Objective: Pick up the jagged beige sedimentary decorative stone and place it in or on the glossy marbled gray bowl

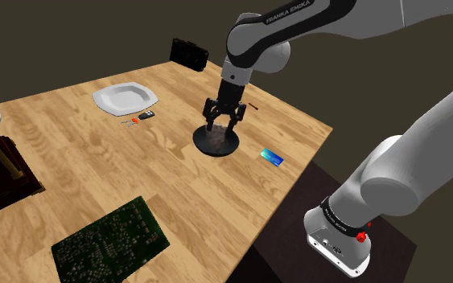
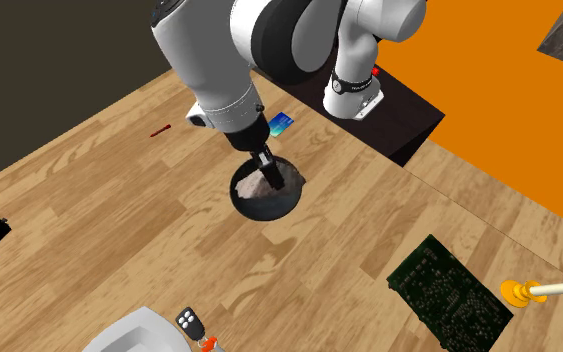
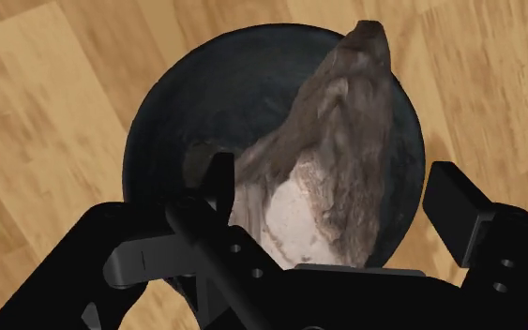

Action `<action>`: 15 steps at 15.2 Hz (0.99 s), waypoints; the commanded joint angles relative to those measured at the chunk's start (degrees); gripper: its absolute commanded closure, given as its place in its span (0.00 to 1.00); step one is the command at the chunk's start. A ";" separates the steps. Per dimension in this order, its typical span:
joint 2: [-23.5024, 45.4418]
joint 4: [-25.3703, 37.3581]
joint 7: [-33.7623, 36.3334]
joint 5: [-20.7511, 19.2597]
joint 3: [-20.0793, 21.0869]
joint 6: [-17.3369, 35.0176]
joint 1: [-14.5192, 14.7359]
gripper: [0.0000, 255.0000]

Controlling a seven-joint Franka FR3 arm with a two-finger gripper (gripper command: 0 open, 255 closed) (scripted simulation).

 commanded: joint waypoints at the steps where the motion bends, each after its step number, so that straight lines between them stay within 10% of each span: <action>1: -0.01 -0.03 0.00 0.00 0.00 -0.03 0.00 0.00; 15: -2.79 4.29 0.83 -1.86 -1.31 -7.37 -1.22 0.00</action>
